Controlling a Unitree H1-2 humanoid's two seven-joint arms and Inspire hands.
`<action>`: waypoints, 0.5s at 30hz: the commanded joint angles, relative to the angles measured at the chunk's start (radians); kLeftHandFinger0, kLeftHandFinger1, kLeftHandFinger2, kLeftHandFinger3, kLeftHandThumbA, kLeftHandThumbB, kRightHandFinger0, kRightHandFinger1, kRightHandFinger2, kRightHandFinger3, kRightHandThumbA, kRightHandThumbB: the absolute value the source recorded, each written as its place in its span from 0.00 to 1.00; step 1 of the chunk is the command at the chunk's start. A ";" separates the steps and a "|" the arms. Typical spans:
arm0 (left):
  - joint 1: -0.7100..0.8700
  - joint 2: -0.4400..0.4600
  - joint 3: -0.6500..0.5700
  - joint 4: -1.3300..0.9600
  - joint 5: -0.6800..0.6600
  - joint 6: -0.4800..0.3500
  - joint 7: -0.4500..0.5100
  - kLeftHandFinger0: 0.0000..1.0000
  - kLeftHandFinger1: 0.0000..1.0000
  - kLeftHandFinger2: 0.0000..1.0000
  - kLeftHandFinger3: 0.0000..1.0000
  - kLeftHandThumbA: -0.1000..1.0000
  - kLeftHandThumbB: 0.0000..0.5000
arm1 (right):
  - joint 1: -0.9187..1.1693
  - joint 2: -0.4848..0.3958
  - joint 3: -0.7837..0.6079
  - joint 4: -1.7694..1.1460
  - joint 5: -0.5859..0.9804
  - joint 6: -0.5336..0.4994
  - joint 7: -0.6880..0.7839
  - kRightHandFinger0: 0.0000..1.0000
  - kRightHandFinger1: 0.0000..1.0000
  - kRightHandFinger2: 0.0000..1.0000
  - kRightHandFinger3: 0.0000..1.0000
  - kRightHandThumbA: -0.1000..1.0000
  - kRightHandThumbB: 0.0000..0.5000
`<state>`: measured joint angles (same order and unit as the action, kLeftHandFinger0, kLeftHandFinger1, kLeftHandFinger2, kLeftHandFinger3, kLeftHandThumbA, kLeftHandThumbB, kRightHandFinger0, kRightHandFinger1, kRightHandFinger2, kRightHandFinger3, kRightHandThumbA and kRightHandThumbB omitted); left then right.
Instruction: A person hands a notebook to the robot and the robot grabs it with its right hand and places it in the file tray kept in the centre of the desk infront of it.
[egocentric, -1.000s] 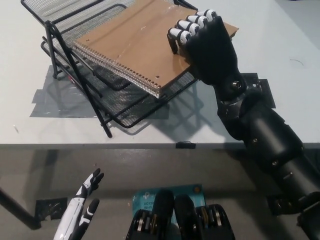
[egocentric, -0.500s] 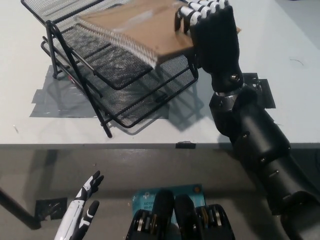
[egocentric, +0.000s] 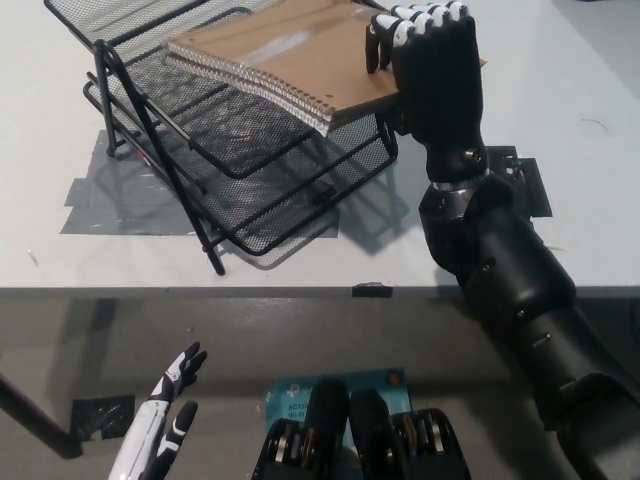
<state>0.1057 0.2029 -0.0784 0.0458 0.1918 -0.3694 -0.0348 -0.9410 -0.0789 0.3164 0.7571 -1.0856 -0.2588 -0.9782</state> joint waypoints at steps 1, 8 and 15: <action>-0.003 0.006 0.001 -0.029 0.009 -0.016 -0.003 1.00 1.00 1.00 1.00 1.00 0.69 | -0.091 0.004 0.024 0.027 0.014 0.017 -0.092 0.00 0.00 0.19 0.00 0.82 0.00; -0.009 0.006 0.001 -0.028 0.003 -0.017 -0.006 1.00 1.00 1.00 1.00 1.00 0.70 | -0.120 0.014 0.067 0.076 0.011 0.009 -0.124 0.00 0.00 0.21 0.04 0.80 0.00; -0.012 0.003 -0.001 -0.030 0.002 -0.019 -0.007 1.00 1.00 1.00 1.00 1.00 0.68 | -0.151 0.039 0.078 0.084 0.040 0.007 -0.129 0.00 0.00 0.17 0.09 0.81 0.00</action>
<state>0.1008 0.2026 -0.0787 0.0448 0.1982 -0.3686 -0.0347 -0.9845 -0.0679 0.3949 0.8637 -1.0819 -0.2512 -1.0374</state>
